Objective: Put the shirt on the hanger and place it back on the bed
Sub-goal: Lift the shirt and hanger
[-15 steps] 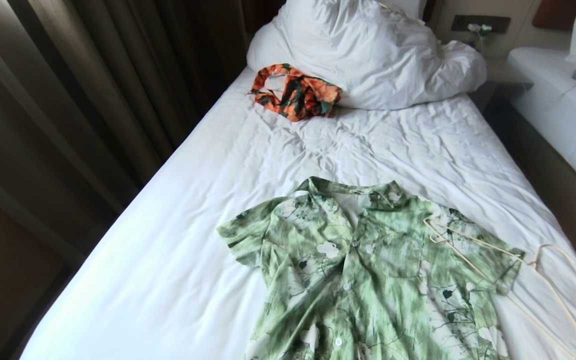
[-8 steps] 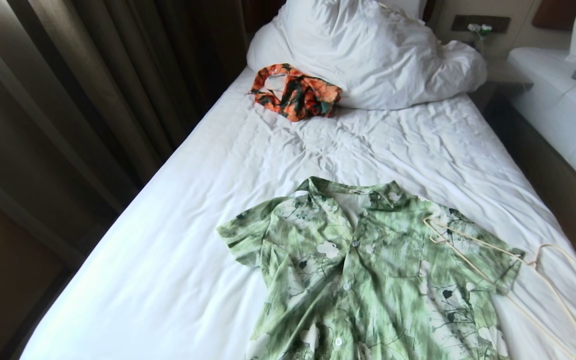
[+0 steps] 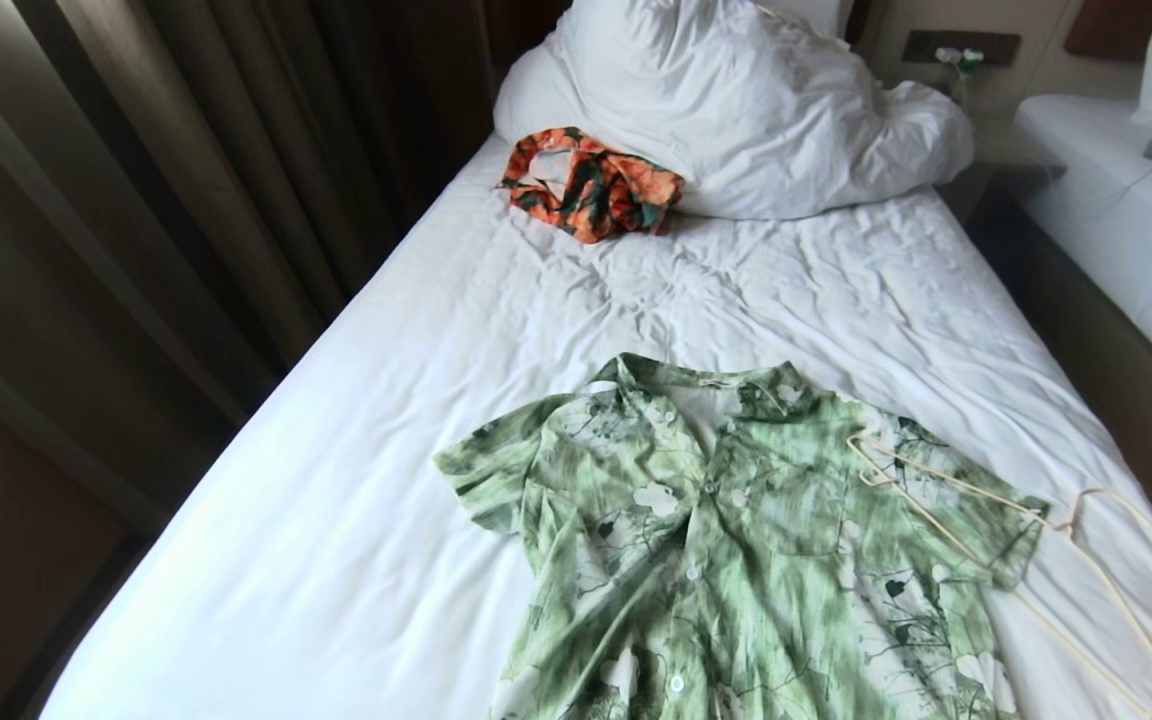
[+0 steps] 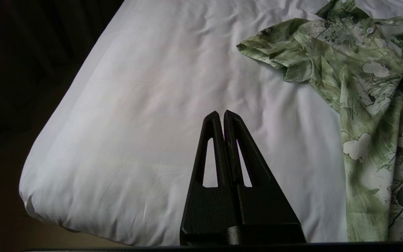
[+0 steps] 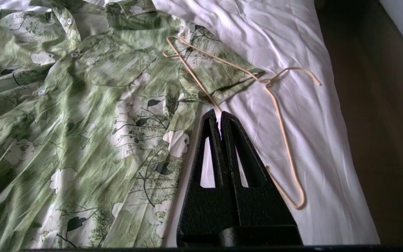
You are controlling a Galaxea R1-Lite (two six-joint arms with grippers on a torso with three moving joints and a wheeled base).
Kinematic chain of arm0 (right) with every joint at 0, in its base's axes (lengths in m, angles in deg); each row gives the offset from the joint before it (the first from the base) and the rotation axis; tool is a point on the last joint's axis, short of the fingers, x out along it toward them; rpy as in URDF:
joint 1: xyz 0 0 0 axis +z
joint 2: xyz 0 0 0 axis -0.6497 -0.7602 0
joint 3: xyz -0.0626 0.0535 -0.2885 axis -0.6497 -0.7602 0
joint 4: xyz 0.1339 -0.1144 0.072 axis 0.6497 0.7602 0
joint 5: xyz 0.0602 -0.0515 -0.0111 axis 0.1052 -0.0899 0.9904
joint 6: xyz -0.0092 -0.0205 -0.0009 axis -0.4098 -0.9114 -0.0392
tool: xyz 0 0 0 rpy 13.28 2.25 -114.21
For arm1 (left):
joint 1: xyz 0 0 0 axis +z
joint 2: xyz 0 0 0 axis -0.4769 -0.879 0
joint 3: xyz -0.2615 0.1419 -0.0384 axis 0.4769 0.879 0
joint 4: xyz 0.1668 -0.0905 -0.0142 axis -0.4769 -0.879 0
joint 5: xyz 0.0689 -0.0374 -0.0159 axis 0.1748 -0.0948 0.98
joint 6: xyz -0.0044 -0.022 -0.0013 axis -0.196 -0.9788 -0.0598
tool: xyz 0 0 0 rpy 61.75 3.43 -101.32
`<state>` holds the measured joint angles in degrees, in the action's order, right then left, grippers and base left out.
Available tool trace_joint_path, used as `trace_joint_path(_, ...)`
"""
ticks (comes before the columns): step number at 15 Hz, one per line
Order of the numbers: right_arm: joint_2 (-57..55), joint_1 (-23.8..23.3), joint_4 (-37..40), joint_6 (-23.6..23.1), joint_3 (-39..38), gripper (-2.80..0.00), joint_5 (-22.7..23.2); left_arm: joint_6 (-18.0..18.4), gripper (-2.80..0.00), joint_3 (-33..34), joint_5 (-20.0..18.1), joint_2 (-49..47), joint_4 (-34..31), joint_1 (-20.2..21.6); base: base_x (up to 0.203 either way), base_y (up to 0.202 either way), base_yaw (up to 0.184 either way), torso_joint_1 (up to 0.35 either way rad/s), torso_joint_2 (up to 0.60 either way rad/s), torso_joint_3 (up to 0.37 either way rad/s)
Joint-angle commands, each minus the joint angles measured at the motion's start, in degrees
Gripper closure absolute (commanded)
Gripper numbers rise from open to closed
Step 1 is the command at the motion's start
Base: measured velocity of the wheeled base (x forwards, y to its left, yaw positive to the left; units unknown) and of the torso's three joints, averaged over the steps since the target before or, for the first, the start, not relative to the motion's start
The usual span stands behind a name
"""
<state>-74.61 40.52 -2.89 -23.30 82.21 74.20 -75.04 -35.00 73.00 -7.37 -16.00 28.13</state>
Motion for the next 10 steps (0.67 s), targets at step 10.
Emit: trace_joint_path(10,-37.11,-0.31,1.94,14.36,22.1,0.0,-2.13,-0.03,0.0,0.0,0.04,0.02,0.01,0.0,0.0,0.0,0.0,0.0,0.0,0.0)
